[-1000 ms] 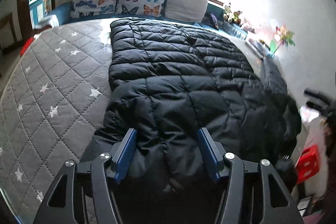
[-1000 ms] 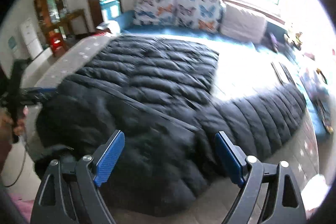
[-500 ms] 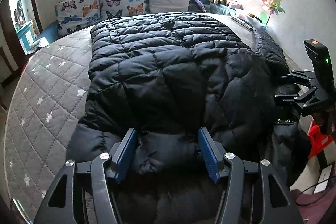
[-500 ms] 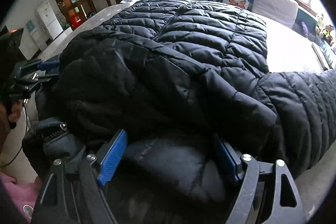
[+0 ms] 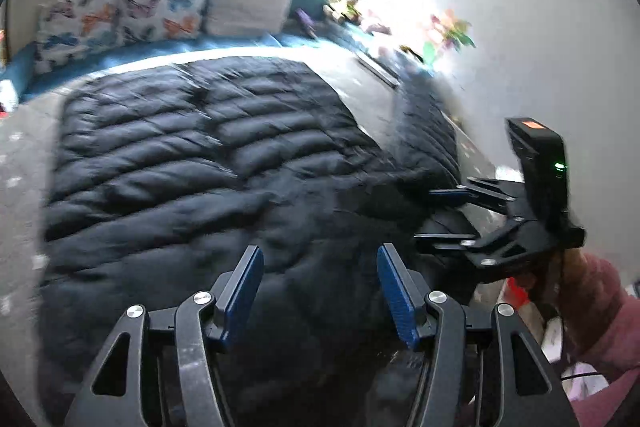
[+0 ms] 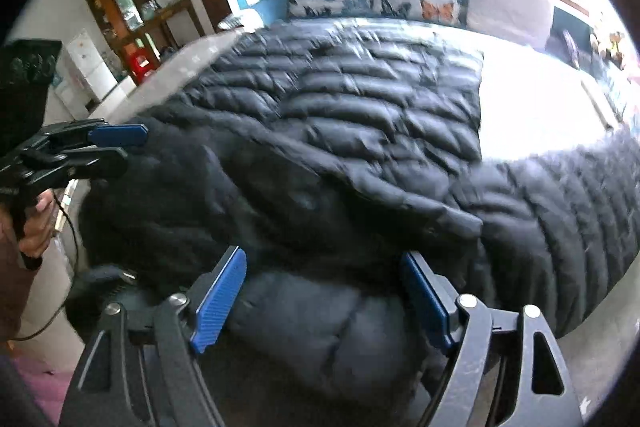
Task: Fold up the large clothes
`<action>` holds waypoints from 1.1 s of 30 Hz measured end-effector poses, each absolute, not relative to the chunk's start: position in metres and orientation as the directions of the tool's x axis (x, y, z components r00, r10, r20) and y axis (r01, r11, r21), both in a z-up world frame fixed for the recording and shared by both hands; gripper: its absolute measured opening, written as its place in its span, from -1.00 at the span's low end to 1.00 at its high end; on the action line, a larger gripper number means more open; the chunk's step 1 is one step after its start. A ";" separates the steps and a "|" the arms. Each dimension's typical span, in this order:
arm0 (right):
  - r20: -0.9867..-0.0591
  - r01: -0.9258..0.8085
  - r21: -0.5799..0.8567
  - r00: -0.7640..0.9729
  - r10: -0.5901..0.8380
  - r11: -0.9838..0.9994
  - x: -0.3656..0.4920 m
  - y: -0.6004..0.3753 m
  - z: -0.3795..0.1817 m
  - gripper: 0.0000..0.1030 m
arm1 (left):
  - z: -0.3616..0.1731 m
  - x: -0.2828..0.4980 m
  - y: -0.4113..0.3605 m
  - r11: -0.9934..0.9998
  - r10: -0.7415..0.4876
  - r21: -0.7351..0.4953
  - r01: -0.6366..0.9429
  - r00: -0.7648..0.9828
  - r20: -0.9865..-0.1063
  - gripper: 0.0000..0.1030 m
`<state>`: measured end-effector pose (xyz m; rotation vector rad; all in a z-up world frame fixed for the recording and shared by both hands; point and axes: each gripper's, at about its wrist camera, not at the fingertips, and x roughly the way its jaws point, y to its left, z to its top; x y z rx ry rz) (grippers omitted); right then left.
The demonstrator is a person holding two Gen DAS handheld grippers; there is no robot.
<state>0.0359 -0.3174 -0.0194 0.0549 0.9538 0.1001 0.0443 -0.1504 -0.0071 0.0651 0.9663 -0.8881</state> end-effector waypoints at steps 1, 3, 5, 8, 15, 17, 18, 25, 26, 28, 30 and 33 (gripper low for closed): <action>-0.817 -0.052 0.093 0.566 0.106 0.994 0.036 -0.321 -0.026 0.54 | -0.016 0.046 -0.160 0.657 -0.615 -0.324 0.680 0.235 -0.752 0.10; -0.814 -0.049 0.116 0.568 0.123 0.992 0.031 -0.327 -0.028 0.54 | -0.031 0.046 -0.172 0.655 -0.600 -0.326 0.682 0.207 -0.773 0.10; -0.801 -0.049 0.124 0.584 0.129 0.991 0.027 -0.328 -0.017 0.53 | -0.042 0.047 -0.178 0.666 -0.580 -0.314 0.676 0.206 -0.788 0.10; -0.769 -0.067 0.123 0.624 0.137 0.990 0.023 -0.328 0.003 0.53 | -0.052 0.049 -0.179 0.668 -0.581 -0.332 0.666 0.188 -0.792 0.10; -0.775 -0.068 0.153 0.611 0.162 0.986 0.051 -0.337 -0.012 0.53 | -0.059 0.051 -0.193 0.666 -0.576 -0.328 0.670 0.182 -0.797 0.10; -0.791 -0.056 0.169 0.588 0.169 0.984 0.055 -0.346 -0.026 0.45 | -0.059 0.051 -0.194 0.665 -0.573 -0.323 0.673 0.183 -0.799 0.10; -0.790 -0.052 0.184 0.587 0.180 0.981 0.054 -0.349 -0.030 0.44 | -0.059 0.051 -0.195 0.666 -0.566 -0.316 0.675 0.182 -0.804 0.10; -0.766 -0.100 0.140 0.620 0.172 0.985 0.017 -0.338 -0.007 0.43 | -0.037 0.047 -0.207 0.638 -0.559 -0.299 0.709 0.160 -0.814 0.10; -0.775 -0.099 0.125 0.612 0.159 0.987 0.014 -0.337 -0.011 0.43 | -0.032 0.045 -0.209 0.633 -0.562 -0.292 0.717 0.167 -0.810 0.10; -0.808 -0.078 0.100 0.575 0.127 0.992 0.014 -0.340 -0.032 0.43 | -0.022 0.041 -0.219 0.614 -0.578 -0.293 0.733 0.165 -0.799 0.10; -0.792 -0.063 0.171 0.585 0.175 0.983 0.013 -0.350 -0.034 0.43 | -0.015 0.038 -0.231 0.599 -0.582 -0.292 0.746 0.154 -0.799 0.10; -0.745 -0.025 0.263 0.630 0.220 0.964 0.003 -0.373 -0.015 0.43 | -0.012 0.036 -0.245 0.576 -0.585 -0.294 0.763 0.134 -0.800 0.10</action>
